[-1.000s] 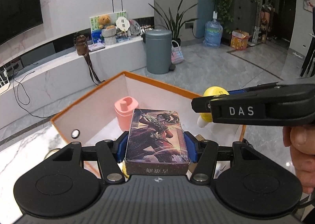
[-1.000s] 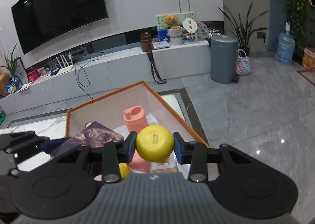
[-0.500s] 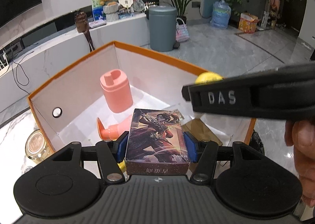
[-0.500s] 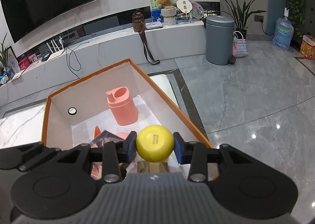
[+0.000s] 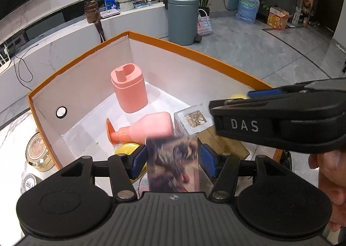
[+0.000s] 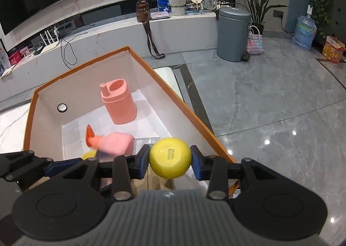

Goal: Organize rigid objects
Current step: 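Carry the card box and yellow bottle into the orange box and release both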

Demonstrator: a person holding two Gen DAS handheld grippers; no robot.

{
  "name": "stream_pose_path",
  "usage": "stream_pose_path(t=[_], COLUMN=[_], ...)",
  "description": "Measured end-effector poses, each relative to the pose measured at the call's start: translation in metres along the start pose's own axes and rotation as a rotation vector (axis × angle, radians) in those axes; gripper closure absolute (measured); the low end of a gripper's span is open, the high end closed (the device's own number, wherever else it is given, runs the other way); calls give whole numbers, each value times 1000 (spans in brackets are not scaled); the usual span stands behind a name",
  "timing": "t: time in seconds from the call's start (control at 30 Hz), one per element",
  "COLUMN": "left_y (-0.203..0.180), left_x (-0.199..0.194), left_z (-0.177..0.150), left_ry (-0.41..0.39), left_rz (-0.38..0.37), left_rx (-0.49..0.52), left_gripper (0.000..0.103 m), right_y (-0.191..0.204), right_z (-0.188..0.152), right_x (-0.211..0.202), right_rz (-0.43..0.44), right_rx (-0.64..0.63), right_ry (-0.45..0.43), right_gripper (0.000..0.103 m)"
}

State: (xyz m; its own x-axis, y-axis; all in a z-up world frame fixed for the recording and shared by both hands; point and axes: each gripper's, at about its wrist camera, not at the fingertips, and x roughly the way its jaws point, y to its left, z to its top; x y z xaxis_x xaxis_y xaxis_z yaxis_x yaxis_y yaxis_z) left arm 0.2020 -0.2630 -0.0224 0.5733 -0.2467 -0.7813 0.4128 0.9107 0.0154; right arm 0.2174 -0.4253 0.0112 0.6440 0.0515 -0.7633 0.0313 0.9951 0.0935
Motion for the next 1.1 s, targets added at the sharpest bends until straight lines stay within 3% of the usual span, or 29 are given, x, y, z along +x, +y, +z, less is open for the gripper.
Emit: stream_pose_path(t=[0.03, 0.53, 1.1], left_y=[0, 15, 96], left_x=[-2, -24, -74], left_z=[0, 6, -5], left_ry=[-6, -78, -172], left_rz=[1, 1, 53], left_rx=[3, -30, -122], left_gripper=[36, 36, 36], right_y=[0, 12, 72], right_z=[0, 9, 21], right_x=[-2, -22, -30], right_rz=[-5, 7, 64], right_rx=[1, 3, -82], right_ry=[-10, -83, -114], right_gripper=[45, 45, 45])
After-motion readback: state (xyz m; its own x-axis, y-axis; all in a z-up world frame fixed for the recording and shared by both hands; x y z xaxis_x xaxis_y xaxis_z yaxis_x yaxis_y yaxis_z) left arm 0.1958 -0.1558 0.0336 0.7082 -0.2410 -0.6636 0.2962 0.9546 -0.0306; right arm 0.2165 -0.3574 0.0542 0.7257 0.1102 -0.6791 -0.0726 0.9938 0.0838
